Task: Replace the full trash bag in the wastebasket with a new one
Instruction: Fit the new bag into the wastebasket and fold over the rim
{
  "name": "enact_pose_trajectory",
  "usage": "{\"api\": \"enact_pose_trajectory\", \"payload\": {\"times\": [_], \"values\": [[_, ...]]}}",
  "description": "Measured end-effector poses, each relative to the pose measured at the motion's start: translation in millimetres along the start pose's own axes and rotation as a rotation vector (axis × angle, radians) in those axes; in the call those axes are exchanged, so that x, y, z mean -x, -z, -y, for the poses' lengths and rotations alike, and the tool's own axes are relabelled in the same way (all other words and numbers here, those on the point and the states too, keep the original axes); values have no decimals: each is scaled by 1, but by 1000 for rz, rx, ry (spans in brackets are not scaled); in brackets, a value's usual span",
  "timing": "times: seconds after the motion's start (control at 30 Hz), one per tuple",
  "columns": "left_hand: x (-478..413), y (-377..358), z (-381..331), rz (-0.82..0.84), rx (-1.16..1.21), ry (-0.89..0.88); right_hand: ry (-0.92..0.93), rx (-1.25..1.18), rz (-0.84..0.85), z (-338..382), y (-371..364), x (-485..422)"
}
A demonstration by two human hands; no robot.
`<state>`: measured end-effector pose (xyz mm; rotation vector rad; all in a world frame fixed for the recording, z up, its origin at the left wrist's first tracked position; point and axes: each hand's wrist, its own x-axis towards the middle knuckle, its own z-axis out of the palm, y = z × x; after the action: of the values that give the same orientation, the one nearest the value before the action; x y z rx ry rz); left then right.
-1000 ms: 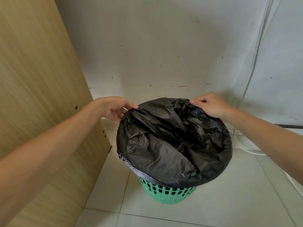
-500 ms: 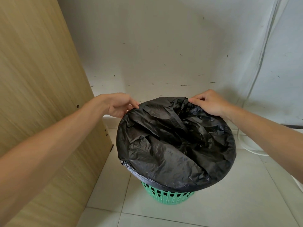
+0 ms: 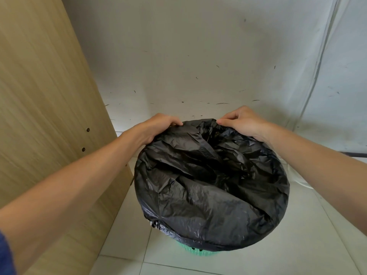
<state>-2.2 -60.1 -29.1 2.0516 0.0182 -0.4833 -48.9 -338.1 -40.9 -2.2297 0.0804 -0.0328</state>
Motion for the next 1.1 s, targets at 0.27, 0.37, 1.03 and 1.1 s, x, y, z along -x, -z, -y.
{"api": "enact_pose_trajectory", "payload": {"times": [0.27, 0.37, 1.03, 1.1], "values": [[-12, -9, -5, 89, -239, -307, 63, 42, 39, 10, -10, -18], [-17, -7, -2, 129, -209, -320, 90, 55, 39, 11, -11, -23], [49, -13, -13, 329, -1101, -874, 500, 744, 309, 31, 8, 82], [50, -9, 2, 431, -1222, -703, 370, 979, 543, 24, 4, 97]]}}
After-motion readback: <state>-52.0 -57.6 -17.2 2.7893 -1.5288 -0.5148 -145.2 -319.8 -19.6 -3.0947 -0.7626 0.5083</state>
